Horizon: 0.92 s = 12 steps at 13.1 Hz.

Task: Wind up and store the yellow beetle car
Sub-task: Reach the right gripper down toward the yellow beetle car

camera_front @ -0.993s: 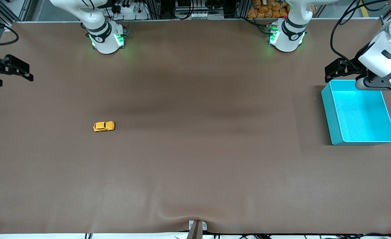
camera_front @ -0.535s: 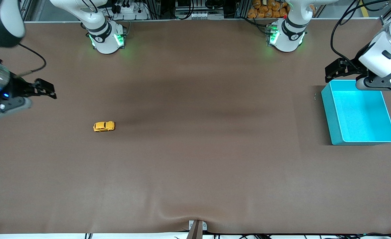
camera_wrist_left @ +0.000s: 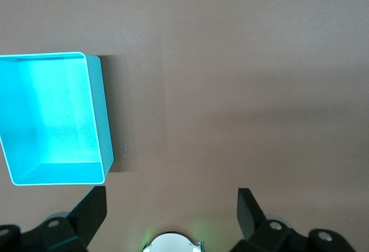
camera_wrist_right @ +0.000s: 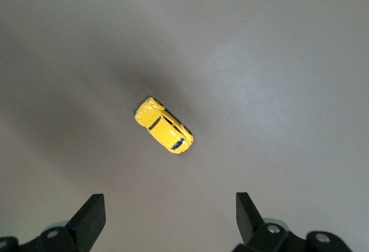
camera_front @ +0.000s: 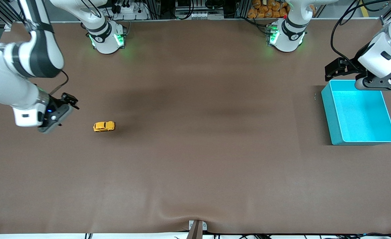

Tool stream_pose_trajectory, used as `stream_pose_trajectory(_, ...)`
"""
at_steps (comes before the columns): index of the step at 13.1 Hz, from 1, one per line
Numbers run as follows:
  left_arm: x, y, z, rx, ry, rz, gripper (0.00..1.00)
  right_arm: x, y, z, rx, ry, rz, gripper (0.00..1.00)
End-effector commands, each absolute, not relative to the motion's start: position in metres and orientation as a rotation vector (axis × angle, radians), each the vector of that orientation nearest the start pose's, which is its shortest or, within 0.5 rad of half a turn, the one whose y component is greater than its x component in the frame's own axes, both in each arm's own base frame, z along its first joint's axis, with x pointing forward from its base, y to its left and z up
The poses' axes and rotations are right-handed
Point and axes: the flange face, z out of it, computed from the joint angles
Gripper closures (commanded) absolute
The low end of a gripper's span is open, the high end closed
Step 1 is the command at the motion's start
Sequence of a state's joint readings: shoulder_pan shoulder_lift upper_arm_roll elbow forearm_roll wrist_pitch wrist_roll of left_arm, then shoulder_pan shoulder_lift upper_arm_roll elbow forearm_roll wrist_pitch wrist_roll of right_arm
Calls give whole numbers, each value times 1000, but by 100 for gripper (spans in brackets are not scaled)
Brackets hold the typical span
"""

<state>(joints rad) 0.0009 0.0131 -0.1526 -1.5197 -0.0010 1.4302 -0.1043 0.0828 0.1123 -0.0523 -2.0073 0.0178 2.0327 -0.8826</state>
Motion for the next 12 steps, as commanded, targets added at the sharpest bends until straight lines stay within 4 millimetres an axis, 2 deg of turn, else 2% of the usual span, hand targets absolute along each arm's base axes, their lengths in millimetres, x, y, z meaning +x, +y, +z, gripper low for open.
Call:
stream_pose_trajectory(1,532,-78,636,-3108,62,153,0,559,32,354,-2651,-1576,124,0)
stream_pose_trajectory(3,533,-79,634,-3093,66,154,0,558,36,316,-2551,-1721,131,0)
stream_pose_trajectory(5,532,-79,635,-3093,69,152,0,550,42,290,-2486,-1818,144,0)
stream_pose_trajectory(8,533,-80,634,-3093,76,154,0,547,66,270,-2314,-2157,124,0)
stream_pose_trajectory(9,533,-80,634,-3093,74,154,0,547,68,264,-2284,-2207,157,1)
stream_pose_trajectory(12,533,-77,635,-3094,64,152,0,539,67,239,-2258,-2205,192,5)
